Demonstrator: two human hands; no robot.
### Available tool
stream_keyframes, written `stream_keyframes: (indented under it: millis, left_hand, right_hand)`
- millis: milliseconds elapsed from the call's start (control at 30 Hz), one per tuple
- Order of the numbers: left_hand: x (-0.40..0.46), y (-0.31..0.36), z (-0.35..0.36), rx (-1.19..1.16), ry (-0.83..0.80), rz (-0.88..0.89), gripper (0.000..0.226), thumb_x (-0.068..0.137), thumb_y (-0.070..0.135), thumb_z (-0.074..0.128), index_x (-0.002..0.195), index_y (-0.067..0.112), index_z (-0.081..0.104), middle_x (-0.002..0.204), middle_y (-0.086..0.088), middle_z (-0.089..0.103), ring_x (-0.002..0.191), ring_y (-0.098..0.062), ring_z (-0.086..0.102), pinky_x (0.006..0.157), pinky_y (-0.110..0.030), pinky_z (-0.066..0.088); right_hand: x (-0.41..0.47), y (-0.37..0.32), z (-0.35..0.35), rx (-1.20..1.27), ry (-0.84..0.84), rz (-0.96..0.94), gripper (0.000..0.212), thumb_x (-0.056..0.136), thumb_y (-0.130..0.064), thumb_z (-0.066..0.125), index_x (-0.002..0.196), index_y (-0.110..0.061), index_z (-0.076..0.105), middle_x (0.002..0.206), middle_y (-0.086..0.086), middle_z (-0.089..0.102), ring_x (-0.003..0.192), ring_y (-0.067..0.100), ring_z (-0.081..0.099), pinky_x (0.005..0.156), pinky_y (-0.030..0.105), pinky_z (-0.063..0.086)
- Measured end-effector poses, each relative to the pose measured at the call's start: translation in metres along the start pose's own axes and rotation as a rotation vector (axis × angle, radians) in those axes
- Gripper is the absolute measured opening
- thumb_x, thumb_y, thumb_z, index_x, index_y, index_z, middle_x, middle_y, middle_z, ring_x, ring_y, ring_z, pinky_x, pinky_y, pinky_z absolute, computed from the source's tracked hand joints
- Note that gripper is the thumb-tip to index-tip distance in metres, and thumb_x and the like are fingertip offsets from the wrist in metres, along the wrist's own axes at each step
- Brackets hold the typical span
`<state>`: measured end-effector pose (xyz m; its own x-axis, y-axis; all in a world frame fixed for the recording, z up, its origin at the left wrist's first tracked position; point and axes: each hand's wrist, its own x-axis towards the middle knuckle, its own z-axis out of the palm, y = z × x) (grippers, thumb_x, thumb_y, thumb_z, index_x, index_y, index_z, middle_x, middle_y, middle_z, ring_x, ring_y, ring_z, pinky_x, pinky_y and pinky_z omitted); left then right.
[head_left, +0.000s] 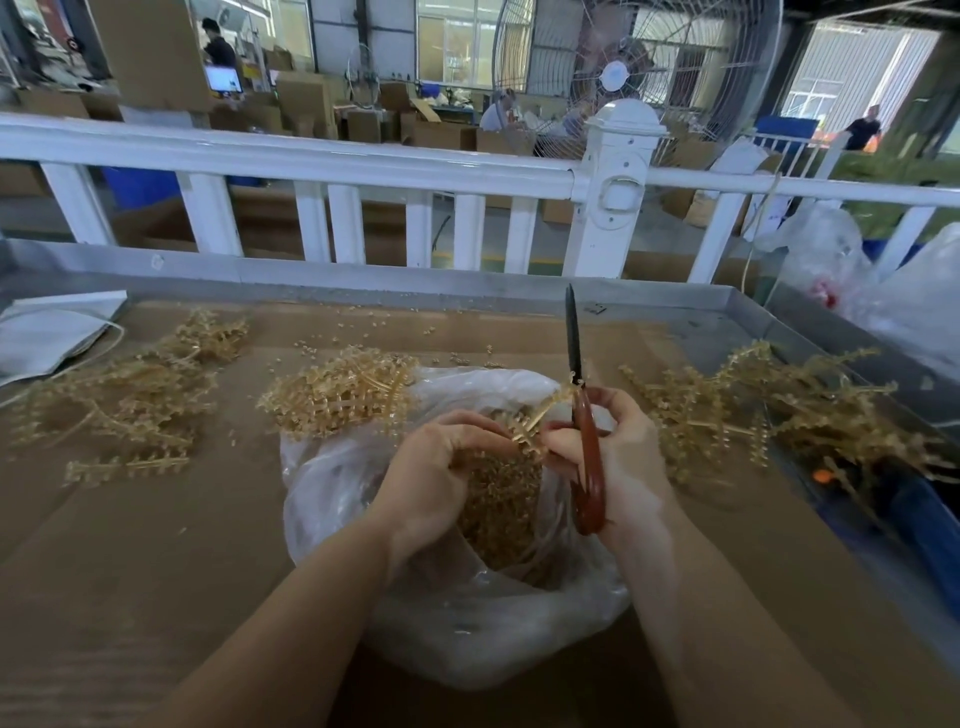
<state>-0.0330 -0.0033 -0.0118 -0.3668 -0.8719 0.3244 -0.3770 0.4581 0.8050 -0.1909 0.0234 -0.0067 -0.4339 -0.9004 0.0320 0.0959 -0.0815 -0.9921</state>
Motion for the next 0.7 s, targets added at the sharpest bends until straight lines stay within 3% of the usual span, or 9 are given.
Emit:
stream_keyframes:
  millis: [100,167,300,333,433,500,567,633,700]
  left_hand:
    - [-0.001,0.001,-0.005,-0.314,0.028,-0.216,0.067,0.068,-0.029,0.033,0.08,0.023,0.074,0.089,0.018,0.069,0.089,0.007,0.061,0.074,-0.007,0.048]
    - [-0.001,0.004,-0.008,-0.465,0.099,-0.317,0.056,0.072,-0.022,0.04,0.081,0.023,0.073,0.082,0.013,0.07,0.079,0.0,0.065,0.063,-0.014,0.051]
    - [0.003,0.014,-0.009,-0.439,0.23,-0.321,0.009,0.084,0.013,0.065,0.079,0.019,0.07,0.076,0.004,0.069,0.079,-0.014,0.063,0.068,-0.022,0.044]
    - [0.005,0.017,-0.009,-0.398,0.201,-0.321,0.009,0.086,0.026,0.065,0.085,0.018,0.07,0.075,0.004,0.068,0.076,-0.013,0.062,0.067,-0.021,0.043]
    - [0.012,0.02,-0.005,-0.338,0.036,-0.378,0.042,0.094,0.048,0.047,0.124,0.021,0.054,0.098,0.001,0.069,0.079,-0.006,0.063,0.066,-0.017,0.04]
    - [0.016,0.022,-0.004,-0.41,-0.048,-0.461,0.046,0.097,0.051,0.037,0.14,0.034,0.037,0.115,-0.003,0.064,0.084,-0.006,0.063,0.063,-0.013,0.039]
    - [0.022,0.02,-0.003,-0.532,-0.089,-0.545,0.046,0.095,0.052,0.042,0.139,0.039,0.036,0.123,-0.005,0.06,0.097,-0.014,0.062,0.077,-0.021,0.047]
    - [0.025,0.014,-0.001,-0.715,-0.123,-0.599,0.053,0.087,0.05,0.059,0.136,0.035,0.043,0.125,-0.007,0.061,0.108,-0.022,0.06,0.093,-0.038,0.045]
    - [0.024,0.011,0.002,-0.907,-0.116,-0.599,0.065,0.068,0.038,0.076,0.127,0.027,0.051,0.114,-0.007,0.067,0.099,-0.021,0.065,0.081,-0.036,0.05]
  right_hand:
    - [0.001,0.0,0.0,0.017,0.025,-0.041,0.046,0.074,0.01,0.072,0.094,-0.028,0.056,0.073,-0.001,0.073,0.066,0.015,0.071,0.055,0.023,0.055]
    - [0.001,0.0,0.001,-0.004,0.045,-0.087,0.047,0.074,0.009,0.073,0.093,-0.029,0.054,0.073,-0.005,0.073,0.067,0.012,0.071,0.056,0.02,0.054]
    - [-0.001,-0.002,0.008,-0.06,0.05,-0.145,0.045,0.074,0.002,0.076,0.093,-0.032,0.054,0.071,-0.008,0.073,0.067,0.006,0.07,0.055,0.015,0.051]
    - [-0.001,-0.003,0.01,-0.055,0.044,-0.172,0.045,0.075,0.004,0.075,0.093,-0.031,0.054,0.071,-0.007,0.073,0.068,0.006,0.07,0.056,0.013,0.051]
    - [-0.006,-0.007,0.014,-0.051,-0.007,-0.24,0.044,0.077,0.008,0.072,0.096,-0.028,0.054,0.07,-0.003,0.072,0.07,0.008,0.07,0.058,0.015,0.052]
    - [-0.011,-0.009,0.015,-0.068,-0.073,-0.261,0.043,0.079,0.009,0.068,0.098,-0.027,0.053,0.068,-0.005,0.071,0.068,0.007,0.069,0.058,0.014,0.052]
    - [-0.017,-0.012,0.016,-0.1,-0.125,-0.279,0.041,0.081,0.009,0.067,0.097,-0.027,0.054,0.066,-0.005,0.07,0.063,0.002,0.067,0.055,0.008,0.048]
    - [-0.022,-0.015,0.017,-0.119,-0.164,-0.293,0.039,0.081,0.007,0.067,0.096,-0.026,0.054,0.06,-0.006,0.068,0.057,-0.003,0.064,0.05,0.004,0.043]
    - [-0.025,-0.015,0.017,-0.117,-0.201,-0.295,0.036,0.082,0.007,0.067,0.096,-0.023,0.054,0.059,-0.008,0.067,0.055,-0.004,0.063,0.049,0.004,0.042]
